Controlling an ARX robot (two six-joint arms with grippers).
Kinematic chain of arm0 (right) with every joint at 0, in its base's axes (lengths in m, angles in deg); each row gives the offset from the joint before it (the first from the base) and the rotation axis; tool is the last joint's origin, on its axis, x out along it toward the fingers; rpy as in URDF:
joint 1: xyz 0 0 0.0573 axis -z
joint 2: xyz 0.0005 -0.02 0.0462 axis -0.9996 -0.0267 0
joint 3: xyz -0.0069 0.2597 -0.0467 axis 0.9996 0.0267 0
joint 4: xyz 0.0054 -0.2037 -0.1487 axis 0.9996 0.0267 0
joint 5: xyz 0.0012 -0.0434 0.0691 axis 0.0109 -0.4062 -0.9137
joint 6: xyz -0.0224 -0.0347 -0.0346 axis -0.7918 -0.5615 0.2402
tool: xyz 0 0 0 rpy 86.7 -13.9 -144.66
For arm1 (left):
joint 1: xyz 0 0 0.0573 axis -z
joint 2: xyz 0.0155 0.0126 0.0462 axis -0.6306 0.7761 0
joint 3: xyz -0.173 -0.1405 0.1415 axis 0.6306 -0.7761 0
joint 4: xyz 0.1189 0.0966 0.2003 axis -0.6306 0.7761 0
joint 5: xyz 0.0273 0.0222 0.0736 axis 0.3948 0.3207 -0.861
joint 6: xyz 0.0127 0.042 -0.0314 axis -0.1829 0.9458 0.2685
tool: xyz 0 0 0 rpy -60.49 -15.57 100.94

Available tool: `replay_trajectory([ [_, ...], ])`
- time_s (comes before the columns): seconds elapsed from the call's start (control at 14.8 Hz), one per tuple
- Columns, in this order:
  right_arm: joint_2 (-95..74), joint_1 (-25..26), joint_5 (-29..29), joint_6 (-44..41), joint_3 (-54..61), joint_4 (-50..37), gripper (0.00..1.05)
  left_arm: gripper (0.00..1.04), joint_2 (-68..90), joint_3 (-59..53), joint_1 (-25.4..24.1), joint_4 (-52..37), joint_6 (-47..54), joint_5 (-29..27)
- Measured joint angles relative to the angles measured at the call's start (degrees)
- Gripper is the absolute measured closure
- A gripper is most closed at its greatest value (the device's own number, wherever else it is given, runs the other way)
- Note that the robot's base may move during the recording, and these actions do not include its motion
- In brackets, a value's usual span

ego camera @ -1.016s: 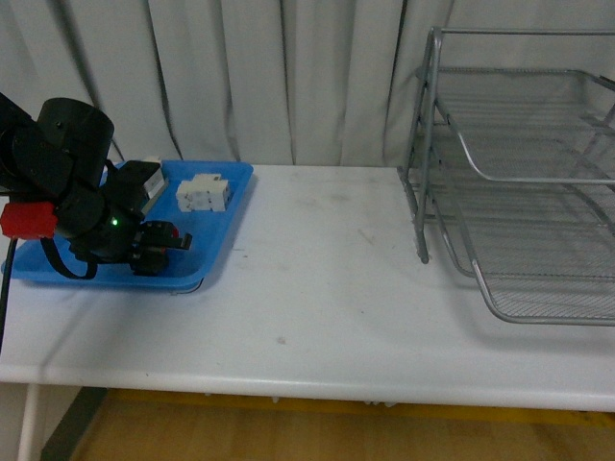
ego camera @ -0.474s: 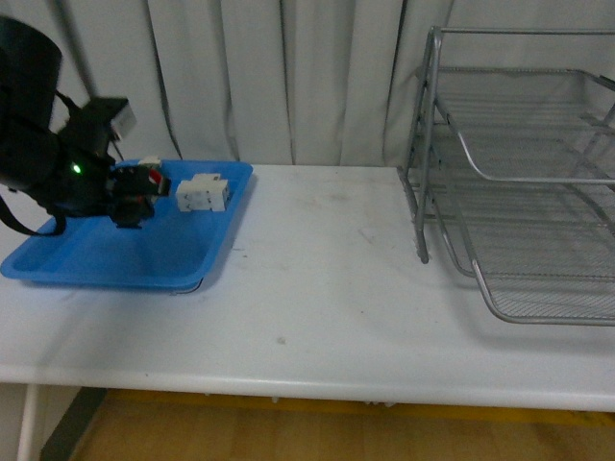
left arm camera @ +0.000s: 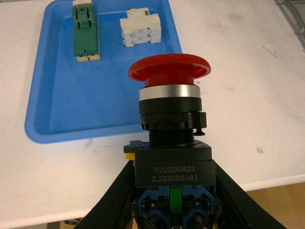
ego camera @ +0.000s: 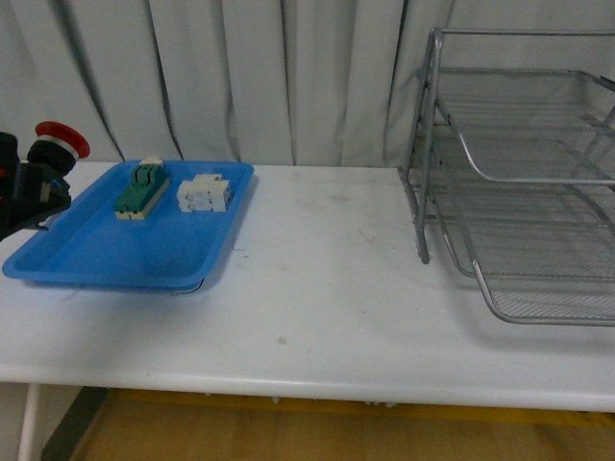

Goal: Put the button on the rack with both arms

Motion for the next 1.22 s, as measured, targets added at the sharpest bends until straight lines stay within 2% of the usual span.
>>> replay_trajectory([
  [0.2, 0.0, 0.0, 0.0, 0.0, 0.0, 0.0, 0.06, 0.69, -0.7, -6.7, 0.8, -2.6, -1.6, -0.6],
  [0.54, 0.0, 0.0, 0.0, 0.0, 0.0, 0.0, 0.06, 0.69, 1.7, -7.0, 3.1, -5.0, -2.8, -1.0],
  [1.22, 0.0, 0.0, 0.0, 0.0, 0.0, 0.2, 0.06, 0.69, 2.0, -7.6, 3.0, -5.5, -2.8, -1.1],
])
